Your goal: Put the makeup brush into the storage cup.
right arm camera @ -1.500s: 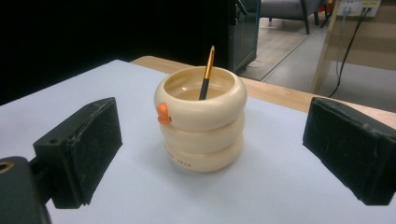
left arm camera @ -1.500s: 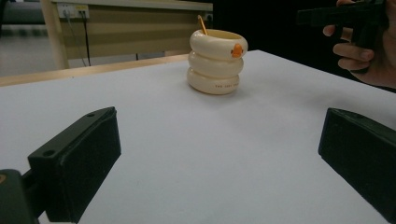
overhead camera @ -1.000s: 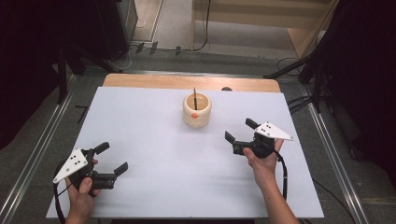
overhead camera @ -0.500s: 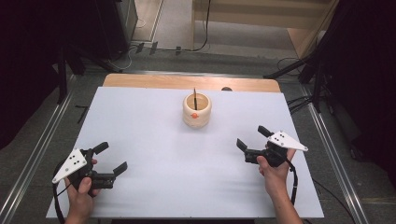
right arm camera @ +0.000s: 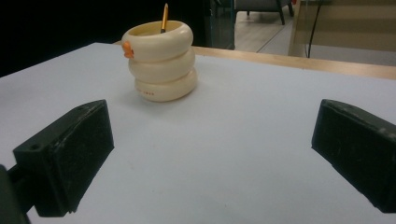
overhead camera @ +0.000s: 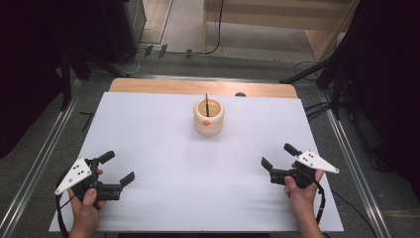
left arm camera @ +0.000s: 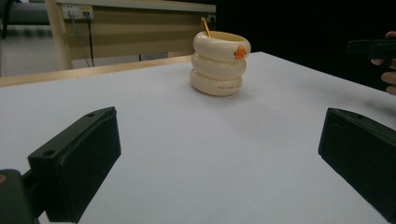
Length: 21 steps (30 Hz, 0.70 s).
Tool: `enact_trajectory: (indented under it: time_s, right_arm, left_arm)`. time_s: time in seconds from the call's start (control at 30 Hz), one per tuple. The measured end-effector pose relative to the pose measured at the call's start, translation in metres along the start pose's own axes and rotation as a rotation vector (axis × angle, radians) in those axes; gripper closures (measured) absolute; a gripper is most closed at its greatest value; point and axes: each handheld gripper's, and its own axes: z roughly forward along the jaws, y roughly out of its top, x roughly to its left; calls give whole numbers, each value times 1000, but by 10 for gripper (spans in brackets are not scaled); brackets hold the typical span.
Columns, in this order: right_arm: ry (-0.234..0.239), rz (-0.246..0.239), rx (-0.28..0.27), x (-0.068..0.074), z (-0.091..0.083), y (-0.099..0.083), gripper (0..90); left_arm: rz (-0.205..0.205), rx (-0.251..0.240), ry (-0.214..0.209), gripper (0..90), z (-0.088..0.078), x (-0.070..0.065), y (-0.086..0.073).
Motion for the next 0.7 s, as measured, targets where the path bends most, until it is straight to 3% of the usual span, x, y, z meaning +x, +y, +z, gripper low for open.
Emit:
enact_trajectory:
  time_s: [0.27, 0.33, 0.7]
  right_arm:
    - [-33, -27, 15, -5, -15, -9, 0]
    - [-27, -10, 10, -7, -17, -11, 0]
    - [-42, -15, 2, -8, -25, -13, 0]
  left_arm:
    - [-5, 0, 3, 0, 0, 1, -1]
    - [-3, 3, 3, 0, 0, 2, -2]
    - [-3, 8, 1, 0, 0, 4, -3]
